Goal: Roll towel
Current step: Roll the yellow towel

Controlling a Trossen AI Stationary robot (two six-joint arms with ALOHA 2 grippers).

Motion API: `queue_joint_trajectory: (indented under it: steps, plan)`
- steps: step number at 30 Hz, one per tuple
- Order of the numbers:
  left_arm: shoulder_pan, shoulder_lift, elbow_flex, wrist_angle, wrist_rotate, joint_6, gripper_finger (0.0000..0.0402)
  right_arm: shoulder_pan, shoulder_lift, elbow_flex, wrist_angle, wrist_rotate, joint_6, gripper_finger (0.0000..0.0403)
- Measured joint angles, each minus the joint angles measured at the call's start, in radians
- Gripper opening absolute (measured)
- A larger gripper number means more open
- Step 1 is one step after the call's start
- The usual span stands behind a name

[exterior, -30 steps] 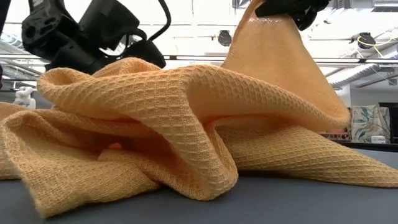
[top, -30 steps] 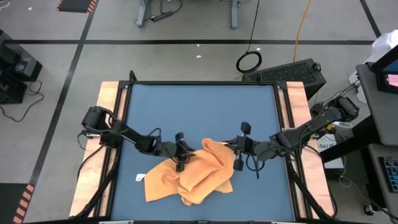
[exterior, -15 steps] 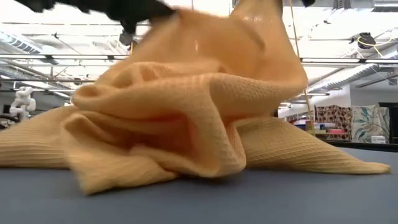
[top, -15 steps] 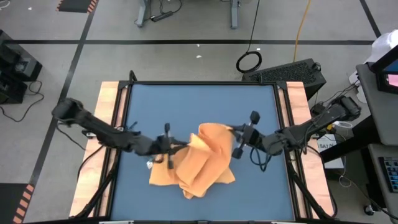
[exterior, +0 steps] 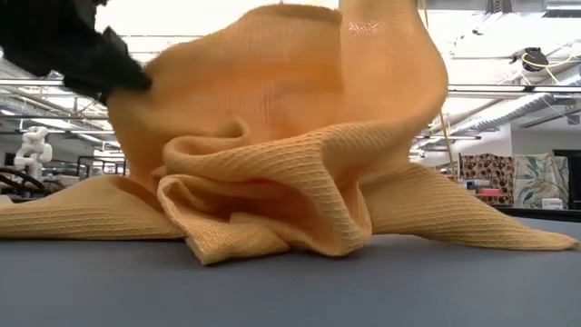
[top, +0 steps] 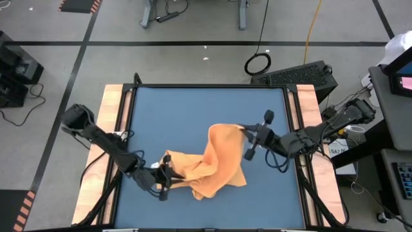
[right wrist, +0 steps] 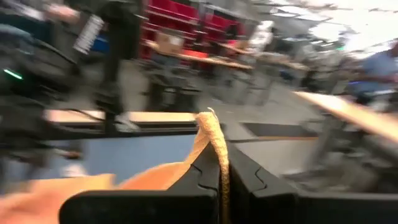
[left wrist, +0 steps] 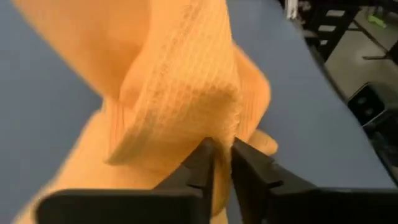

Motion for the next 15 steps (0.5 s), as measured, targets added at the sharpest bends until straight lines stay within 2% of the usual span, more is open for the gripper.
queue_joint_trajectory:
  steps: [4, 8, 12, 15]
  plan:
    - [-0.008, 0.04, 0.0, 0.029, 0.022, -0.049, 0.0142, 0.029, 0.009, 0.0, -0.024, -0.067, 0.083, 0.0]
    - [-0.048, -0.003, 0.005, 0.038, 0.039, -0.047, 0.0207, 0.069, 0.007, 0.0, -0.06, -0.071, 0.122, 0.0]
    - [-0.073, -0.085, 0.006, 0.04, 0.032, 0.056, 0.0248, 0.095, 0.012, 0.0, -0.091, -0.069, 0.134, 0.0]
    - [-0.068, -0.135, 0.007, 0.068, -0.058, 0.172, 0.026, 0.099, 0.025, 0.0, -0.115, -0.073, 0.137, 0.0]
